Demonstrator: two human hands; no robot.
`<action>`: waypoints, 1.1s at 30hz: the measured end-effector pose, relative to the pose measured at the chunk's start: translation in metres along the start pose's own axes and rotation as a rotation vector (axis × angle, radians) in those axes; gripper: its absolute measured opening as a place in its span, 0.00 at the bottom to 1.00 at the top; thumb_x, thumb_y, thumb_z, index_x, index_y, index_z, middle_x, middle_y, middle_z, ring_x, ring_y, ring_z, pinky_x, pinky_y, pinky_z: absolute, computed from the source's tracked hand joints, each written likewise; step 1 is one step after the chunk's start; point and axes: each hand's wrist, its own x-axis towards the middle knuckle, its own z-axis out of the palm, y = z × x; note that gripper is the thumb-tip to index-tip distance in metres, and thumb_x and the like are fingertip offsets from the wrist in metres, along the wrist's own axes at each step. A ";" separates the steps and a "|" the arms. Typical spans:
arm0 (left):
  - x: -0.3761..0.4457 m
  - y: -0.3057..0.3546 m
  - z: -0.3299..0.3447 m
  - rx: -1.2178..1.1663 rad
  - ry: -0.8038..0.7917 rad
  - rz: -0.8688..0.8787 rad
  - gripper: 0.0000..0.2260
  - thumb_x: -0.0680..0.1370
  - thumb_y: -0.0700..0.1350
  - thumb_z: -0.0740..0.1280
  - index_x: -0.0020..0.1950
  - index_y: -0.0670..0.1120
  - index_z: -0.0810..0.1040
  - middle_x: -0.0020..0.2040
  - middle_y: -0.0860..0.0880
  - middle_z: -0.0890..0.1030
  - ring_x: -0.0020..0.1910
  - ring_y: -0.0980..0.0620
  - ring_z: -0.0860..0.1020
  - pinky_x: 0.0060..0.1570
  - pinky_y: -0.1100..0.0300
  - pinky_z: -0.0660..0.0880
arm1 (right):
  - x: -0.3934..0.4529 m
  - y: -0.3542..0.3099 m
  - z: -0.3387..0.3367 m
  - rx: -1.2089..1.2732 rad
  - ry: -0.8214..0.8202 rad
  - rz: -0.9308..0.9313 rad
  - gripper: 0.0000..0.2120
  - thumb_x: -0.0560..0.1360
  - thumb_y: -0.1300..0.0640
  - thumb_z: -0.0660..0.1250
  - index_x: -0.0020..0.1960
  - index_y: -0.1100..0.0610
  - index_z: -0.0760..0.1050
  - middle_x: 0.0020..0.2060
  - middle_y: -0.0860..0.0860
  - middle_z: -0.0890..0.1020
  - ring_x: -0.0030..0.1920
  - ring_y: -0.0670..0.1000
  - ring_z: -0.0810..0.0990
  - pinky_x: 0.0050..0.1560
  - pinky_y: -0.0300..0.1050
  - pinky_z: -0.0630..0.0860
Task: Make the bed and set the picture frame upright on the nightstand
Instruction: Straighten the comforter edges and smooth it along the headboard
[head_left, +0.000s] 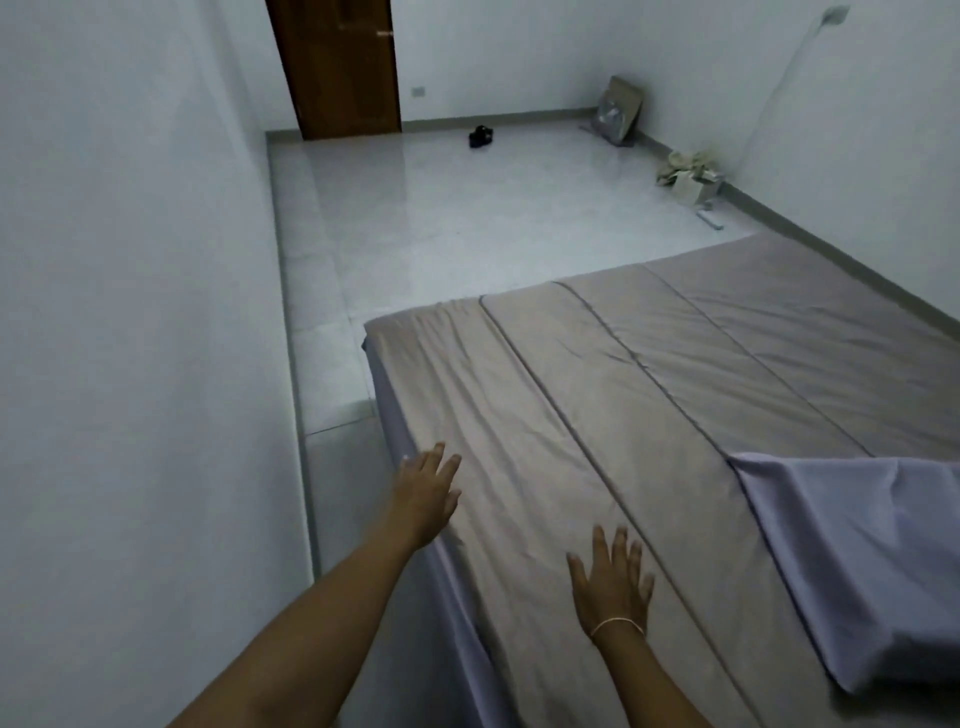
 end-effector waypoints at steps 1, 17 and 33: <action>0.006 -0.010 -0.004 -0.037 0.032 -0.011 0.24 0.71 0.49 0.73 0.65 0.43 0.75 0.66 0.38 0.75 0.58 0.40 0.78 0.56 0.39 0.73 | 0.012 -0.015 0.000 -0.004 0.000 -0.030 0.29 0.80 0.39 0.49 0.78 0.47 0.48 0.79 0.52 0.45 0.78 0.55 0.44 0.75 0.60 0.49; 0.177 -0.226 -0.031 -0.140 0.041 -0.175 0.21 0.78 0.46 0.64 0.71 0.44 0.68 0.73 0.39 0.65 0.65 0.41 0.73 0.65 0.44 0.67 | 0.213 -0.257 0.018 0.032 -0.119 -0.174 0.26 0.80 0.47 0.57 0.76 0.50 0.58 0.78 0.55 0.50 0.78 0.57 0.48 0.73 0.54 0.60; 0.400 -0.366 0.059 -0.215 -0.164 -0.245 0.19 0.81 0.47 0.59 0.72 0.44 0.67 0.75 0.39 0.62 0.69 0.42 0.69 0.68 0.44 0.64 | 0.398 -0.438 0.082 0.226 -0.206 -0.199 0.25 0.78 0.51 0.62 0.74 0.52 0.63 0.75 0.57 0.61 0.73 0.57 0.61 0.71 0.51 0.62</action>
